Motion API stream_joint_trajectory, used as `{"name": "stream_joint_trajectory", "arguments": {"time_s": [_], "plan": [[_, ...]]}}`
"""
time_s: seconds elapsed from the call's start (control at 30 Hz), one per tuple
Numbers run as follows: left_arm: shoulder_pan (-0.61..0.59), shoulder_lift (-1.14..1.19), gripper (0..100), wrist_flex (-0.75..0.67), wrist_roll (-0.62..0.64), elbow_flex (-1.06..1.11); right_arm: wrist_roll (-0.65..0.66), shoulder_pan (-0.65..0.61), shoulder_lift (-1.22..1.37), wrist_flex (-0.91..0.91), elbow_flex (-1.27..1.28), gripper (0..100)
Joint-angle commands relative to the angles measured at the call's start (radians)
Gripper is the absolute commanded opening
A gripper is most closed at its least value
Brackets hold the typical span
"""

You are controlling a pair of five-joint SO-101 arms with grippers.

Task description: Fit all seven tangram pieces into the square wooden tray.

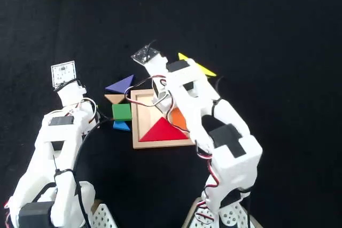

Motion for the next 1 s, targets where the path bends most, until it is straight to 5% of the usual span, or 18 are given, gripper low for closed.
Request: {"name": "stream_joint_trajectory", "arguments": {"time_s": [0.0, 0.97], "plan": [[0.008, -0.025, 10, -0.017, 0.011, -0.015, 0.008, 0.000, -0.007, 0.034, -0.033, 1.1], [0.008, -0.023, 10, -0.017, 0.011, -0.015, 0.008, 0.040, -0.239, 0.161, 0.077, 1.1]]}}
